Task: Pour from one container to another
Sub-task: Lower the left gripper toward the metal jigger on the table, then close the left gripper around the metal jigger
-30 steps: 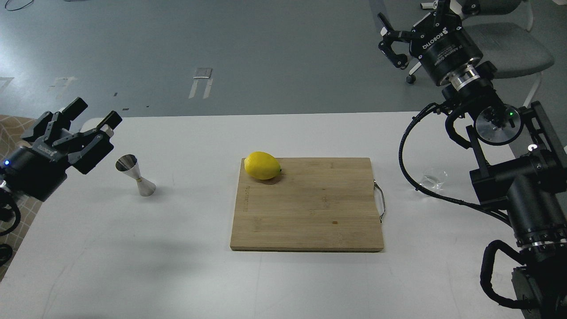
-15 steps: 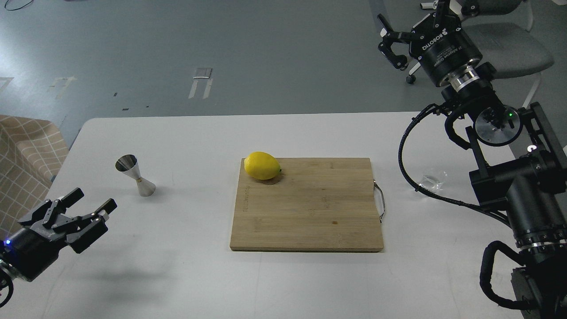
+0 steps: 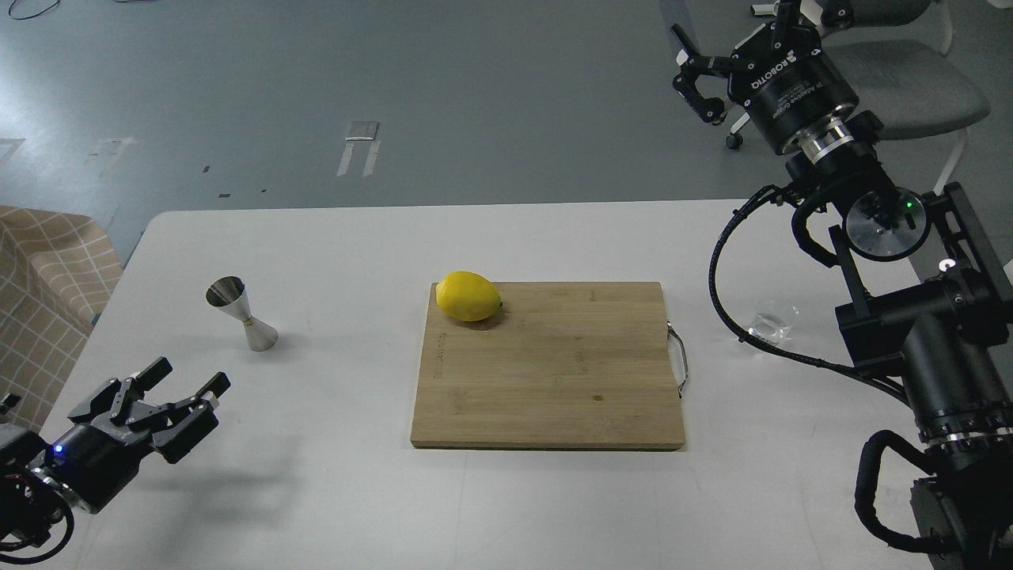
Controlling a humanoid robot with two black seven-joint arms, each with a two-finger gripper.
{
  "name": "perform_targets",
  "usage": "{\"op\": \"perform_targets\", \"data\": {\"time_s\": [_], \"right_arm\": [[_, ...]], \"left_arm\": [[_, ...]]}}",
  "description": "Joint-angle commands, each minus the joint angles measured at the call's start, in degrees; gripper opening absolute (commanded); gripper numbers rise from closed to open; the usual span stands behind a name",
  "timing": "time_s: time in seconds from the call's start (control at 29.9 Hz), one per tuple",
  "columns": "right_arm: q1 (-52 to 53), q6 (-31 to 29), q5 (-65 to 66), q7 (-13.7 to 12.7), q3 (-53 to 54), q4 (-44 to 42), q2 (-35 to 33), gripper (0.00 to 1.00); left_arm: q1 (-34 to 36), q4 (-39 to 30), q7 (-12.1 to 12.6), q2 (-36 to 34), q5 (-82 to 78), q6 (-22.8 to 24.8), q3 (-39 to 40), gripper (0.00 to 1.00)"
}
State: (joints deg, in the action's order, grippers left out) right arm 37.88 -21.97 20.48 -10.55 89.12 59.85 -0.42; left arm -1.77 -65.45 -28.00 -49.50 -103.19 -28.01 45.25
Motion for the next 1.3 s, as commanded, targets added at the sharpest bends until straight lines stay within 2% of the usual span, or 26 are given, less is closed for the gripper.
{"op": "perform_targets", "data": {"time_s": [0.0,0.4,0.67,1.0,1.27], "right_arm": [[0.0,0.17,0.08,0.0,0.0,0.0,0.16,1.0],[0.0,0.52,-0.01,0.0,0.0,0.09,0.16,1.0],[0.0,0.52,-0.01,0.0,0.0,0.0,0.07,1.0],[0.0,0.52,-0.01,0.0,0.0,0.0,0.07,1.0],[0.0,0.52,-0.01,0.0,0.0,0.0,0.07,1.0]], "left_arm": [[2.29,1.55,0.0,1.42,0.0,0.01,-1.39,0.97],[11.87,10.34,0.0,8.18,0.53,0.01,-8.5,0.97],[17.14,18.51,0.0,13.37,0.71,0.01,-11.14,0.97],[20.48,24.58,0.0,15.84,1.15,0.01,-12.2,0.97],[21.89,26.51,0.0,16.36,1.76,0.01,-12.11,0.95]]}}
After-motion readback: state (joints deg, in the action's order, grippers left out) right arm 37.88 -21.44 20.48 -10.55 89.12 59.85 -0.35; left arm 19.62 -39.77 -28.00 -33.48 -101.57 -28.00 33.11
